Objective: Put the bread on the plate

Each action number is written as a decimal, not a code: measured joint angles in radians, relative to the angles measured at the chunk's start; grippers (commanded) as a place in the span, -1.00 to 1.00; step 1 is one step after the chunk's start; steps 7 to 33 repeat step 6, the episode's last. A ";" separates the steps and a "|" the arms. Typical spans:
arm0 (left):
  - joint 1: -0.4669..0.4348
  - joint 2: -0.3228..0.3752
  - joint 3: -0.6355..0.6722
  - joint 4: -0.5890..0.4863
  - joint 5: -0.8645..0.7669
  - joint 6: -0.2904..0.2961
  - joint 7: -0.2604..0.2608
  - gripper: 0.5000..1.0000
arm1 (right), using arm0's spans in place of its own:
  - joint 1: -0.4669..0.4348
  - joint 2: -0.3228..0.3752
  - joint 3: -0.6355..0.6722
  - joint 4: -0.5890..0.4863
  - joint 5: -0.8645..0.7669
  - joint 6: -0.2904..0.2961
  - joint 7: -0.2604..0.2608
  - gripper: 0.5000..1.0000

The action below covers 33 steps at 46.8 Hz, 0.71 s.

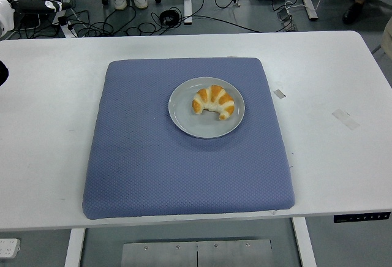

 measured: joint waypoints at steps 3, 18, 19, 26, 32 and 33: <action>0.000 0.000 -0.001 0.010 -0.001 0.000 0.000 0.86 | 0.002 0.000 0.000 0.006 0.000 0.000 0.000 1.00; 0.000 -0.001 -0.001 0.012 -0.001 -0.001 0.000 0.86 | 0.011 0.000 0.000 0.001 0.000 0.000 0.000 1.00; 0.000 -0.001 -0.001 0.012 -0.001 -0.001 0.000 0.86 | 0.011 0.000 0.000 0.001 0.000 0.000 0.000 1.00; 0.000 -0.001 -0.001 0.012 -0.001 -0.001 0.000 0.86 | 0.011 0.000 0.000 0.001 0.000 0.000 0.000 1.00; 0.000 -0.001 -0.001 0.012 -0.001 -0.001 0.000 0.86 | 0.011 0.000 0.000 0.001 0.000 0.000 0.000 1.00; 0.000 -0.001 -0.001 0.012 -0.001 -0.001 0.000 0.86 | 0.011 0.000 0.000 0.001 0.000 0.000 0.000 1.00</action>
